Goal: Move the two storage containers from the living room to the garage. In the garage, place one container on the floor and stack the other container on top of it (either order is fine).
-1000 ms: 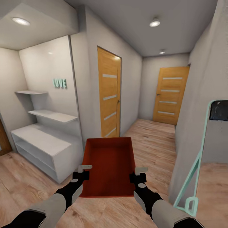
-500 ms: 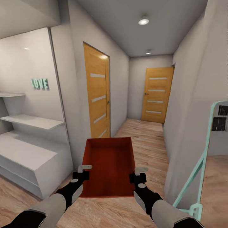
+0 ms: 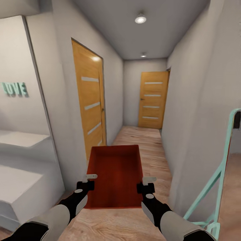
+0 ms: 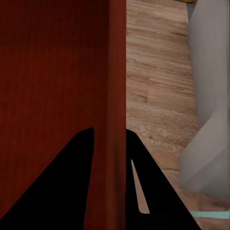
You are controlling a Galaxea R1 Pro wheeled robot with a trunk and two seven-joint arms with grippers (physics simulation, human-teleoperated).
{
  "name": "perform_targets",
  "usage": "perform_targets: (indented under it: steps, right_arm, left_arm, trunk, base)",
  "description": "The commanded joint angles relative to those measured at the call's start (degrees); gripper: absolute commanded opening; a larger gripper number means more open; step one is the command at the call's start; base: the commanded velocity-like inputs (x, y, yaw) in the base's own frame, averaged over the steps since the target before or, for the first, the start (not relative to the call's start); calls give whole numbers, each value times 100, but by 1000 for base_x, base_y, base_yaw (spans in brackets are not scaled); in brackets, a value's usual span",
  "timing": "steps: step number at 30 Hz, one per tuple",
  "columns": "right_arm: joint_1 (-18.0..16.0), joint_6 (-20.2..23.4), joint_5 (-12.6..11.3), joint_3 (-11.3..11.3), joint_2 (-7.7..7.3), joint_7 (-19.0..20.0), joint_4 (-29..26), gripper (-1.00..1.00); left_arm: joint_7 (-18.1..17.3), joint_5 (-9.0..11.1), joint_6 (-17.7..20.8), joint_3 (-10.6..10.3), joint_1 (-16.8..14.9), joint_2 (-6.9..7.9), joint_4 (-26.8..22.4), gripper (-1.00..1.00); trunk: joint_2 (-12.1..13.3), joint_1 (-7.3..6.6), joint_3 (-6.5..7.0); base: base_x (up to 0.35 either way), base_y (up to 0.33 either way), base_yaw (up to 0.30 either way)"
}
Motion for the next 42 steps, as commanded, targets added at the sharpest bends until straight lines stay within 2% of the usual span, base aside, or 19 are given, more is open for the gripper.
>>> perform_targets:
  steps: [1, 32, 42]
  right_arm:
    - [-2, -30, -96, -150, -49, -3, 45, -100]
    - [-2, -30, -96, -146, -49, -3, 45, -100]
    - [-2, -30, -96, -154, -58, 14, 45, -100]
  left_arm:
    - [31, 232, -40, 377, -8, 94, -24, -100]
    - [35, 232, -43, 376, -8, 89, -33, -100]
    - [33, 232, -50, 376, -8, 101, -37, -100]
  trunk:
    - [-3, 5, 0]
    - [-3, 5, 0]
    - [-3, 5, 0]
  base:
    - [297, 227, -270]
    - [297, 227, -269]
    - [305, 148, -25]
